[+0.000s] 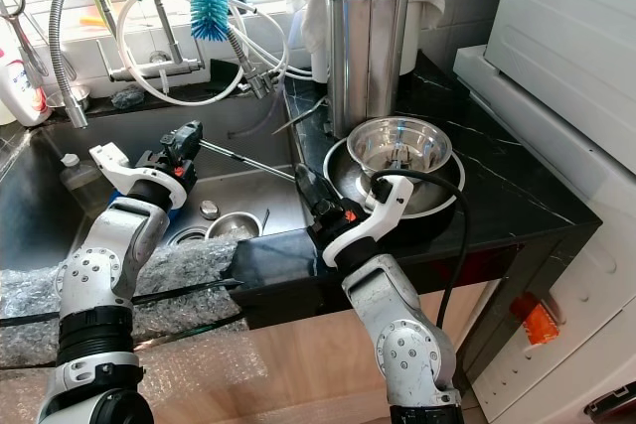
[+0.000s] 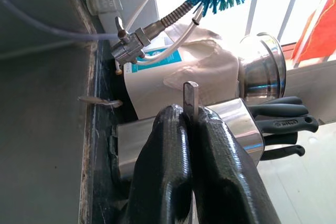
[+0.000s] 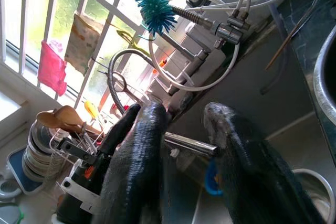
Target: Kitchen organization
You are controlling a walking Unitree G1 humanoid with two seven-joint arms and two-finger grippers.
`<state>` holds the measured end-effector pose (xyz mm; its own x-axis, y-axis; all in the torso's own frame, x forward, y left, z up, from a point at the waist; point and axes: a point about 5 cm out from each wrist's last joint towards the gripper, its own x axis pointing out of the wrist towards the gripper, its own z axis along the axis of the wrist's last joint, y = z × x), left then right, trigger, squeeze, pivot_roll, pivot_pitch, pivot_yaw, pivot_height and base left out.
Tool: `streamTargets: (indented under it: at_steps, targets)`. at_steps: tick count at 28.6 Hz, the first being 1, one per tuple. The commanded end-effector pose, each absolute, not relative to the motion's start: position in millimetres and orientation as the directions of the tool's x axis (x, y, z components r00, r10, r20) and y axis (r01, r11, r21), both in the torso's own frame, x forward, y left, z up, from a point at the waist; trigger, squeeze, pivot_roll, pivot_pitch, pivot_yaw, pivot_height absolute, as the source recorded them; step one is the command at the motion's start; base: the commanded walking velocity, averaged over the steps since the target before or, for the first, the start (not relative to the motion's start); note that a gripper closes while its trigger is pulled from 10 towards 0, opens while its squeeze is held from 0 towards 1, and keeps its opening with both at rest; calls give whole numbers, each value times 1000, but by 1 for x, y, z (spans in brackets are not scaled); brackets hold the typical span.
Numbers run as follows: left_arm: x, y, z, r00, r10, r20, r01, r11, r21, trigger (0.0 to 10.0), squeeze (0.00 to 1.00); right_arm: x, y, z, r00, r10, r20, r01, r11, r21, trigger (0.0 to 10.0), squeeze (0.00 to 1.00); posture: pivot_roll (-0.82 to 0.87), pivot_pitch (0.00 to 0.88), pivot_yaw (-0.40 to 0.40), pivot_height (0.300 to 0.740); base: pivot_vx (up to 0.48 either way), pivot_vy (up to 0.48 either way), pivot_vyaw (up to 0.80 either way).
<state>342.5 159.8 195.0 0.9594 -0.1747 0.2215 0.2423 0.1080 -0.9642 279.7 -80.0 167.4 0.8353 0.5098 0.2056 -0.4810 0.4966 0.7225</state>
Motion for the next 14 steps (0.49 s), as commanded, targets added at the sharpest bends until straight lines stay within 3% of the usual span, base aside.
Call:
streamTargets:
  at_steps: [1, 4, 5, 6, 8, 9, 10, 14]
  targets:
    - [344, 170, 194, 972, -132, 193, 212, 151, -966, 0, 0, 282, -74, 182, 828, 491, 271, -514, 469, 719, 10000, 0, -102, 0, 103, 740, 0, 0, 0]
    - [344, 169, 196, 968, -142, 205, 227, 162, -960, 0, 0, 282, -73, 183, 827, 491, 273, -515, 469, 718, 10000, 0, -101, 0, 103, 740, 0, 0, 0]
    - [344, 168, 196, 967, -146, 208, 231, 167, -959, 1373, 0, 282, -73, 183, 826, 491, 276, -517, 464, 720, 10000, 0, -101, 0, 103, 740, 0, 0, 0]
    - [344, 168, 196, 968, -148, 204, 228, 175, -958, 10000, 0, 282, -73, 184, 825, 491, 279, -518, 462, 720, 10000, 1000, -98, 0, 102, 740, 0, 0, 0]
    - [344, 168, 195, 969, -145, 199, 223, 177, -959, 10000, 0, 282, -73, 185, 825, 490, 281, -520, 464, 717, 10000, 1000, -100, 0, 102, 740, 0, 0, 0]
    - [344, 168, 195, 970, -142, 198, 221, 174, -960, 10000, 0, 282, -73, 186, 825, 490, 281, -521, 466, 715, 10000, 353, -100, 0, 102, 740, 0, 0, 0]
    - [344, 168, 194, 971, -137, 194, 216, 164, -963, 10000, 0, 283, -73, 186, 825, 490, 282, -522, 469, 712, 10000, 0, -100, 0, 102, 740, 0, 0, 0]
    - [345, 169, 193, 975, -128, 182, 200, 146, -969, 10000, 0, 283, -73, 186, 826, 489, 282, -521, 470, 712, 10000, 0, -100, 0, 101, 740, 0, 0, 0]
